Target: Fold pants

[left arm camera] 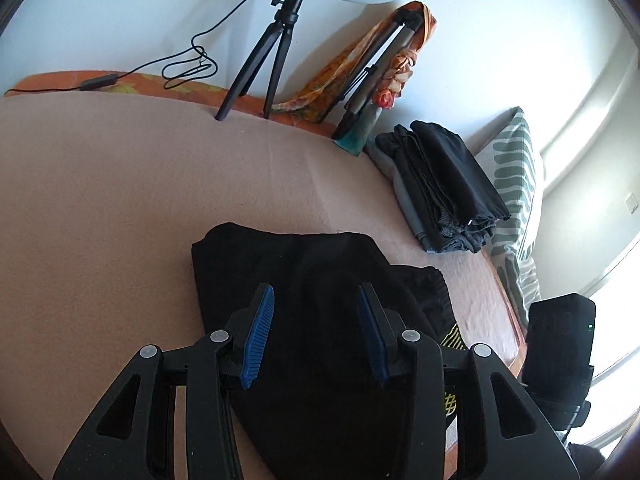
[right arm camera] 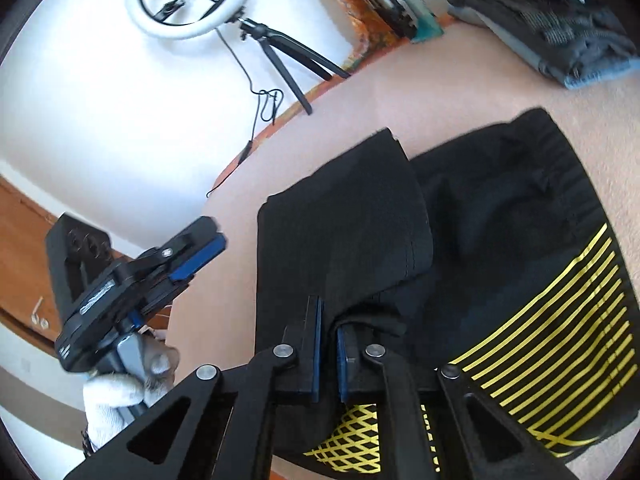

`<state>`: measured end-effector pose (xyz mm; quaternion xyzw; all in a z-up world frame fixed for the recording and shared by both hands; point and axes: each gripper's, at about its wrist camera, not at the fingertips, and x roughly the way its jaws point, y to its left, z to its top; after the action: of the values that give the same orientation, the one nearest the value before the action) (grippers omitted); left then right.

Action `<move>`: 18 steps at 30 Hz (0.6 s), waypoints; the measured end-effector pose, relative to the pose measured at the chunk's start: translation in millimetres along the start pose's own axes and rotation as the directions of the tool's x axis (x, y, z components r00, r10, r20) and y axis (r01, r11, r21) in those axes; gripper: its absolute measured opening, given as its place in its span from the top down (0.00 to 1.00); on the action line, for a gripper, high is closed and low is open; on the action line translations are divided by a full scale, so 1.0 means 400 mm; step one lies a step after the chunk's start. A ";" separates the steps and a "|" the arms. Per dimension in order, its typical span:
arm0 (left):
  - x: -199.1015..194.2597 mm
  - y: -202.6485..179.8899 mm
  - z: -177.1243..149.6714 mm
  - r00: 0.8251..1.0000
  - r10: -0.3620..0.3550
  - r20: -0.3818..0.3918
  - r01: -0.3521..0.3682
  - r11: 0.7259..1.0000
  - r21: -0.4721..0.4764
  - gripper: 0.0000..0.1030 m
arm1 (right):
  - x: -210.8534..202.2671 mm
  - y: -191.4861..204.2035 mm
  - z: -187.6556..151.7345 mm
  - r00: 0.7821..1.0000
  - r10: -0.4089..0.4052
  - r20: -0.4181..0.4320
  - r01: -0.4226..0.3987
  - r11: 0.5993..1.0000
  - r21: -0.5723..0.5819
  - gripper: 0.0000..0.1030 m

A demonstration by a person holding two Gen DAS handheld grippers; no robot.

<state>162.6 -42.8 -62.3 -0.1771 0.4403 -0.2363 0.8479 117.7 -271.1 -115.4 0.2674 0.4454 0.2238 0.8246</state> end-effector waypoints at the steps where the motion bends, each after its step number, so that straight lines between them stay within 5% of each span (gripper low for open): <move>1: 0.014 0.001 -0.006 1.000 0.004 -0.014 -0.004 1.000 0.000 0.60 | -0.015 0.012 -0.002 1.000 -0.016 0.015 0.016 0.999 -0.031 0.97; 9: 0.034 -0.089 -0.056 0.996 -0.051 -0.079 0.059 0.994 0.097 0.60 | -0.122 -0.022 -0.028 0.986 -0.155 0.068 0.159 0.985 -0.060 0.98; 13: 0.017 -0.148 -0.100 0.983 -0.135 -0.128 0.152 0.979 0.135 0.57 | -0.197 -0.032 -0.064 0.973 -0.214 0.092 0.220 0.973 -0.071 0.98; 16: 0.024 -0.206 -0.150 0.969 -0.165 -0.186 0.203 0.957 0.208 0.50 | -0.202 -0.078 -0.076 0.982 -0.185 0.027 0.186 0.982 -0.040 0.98; 18: 0.031 -0.236 -0.183 0.961 -0.163 -0.223 0.218 0.944 0.247 0.50 | -0.200 -0.108 -0.073 0.985 -0.169 -0.023 0.169 0.986 0.001 0.88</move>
<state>85.0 -134.6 -62.8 -0.0774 0.4675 -0.3918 0.7886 58.4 -345.5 -107.4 0.2272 0.4761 0.1554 0.8352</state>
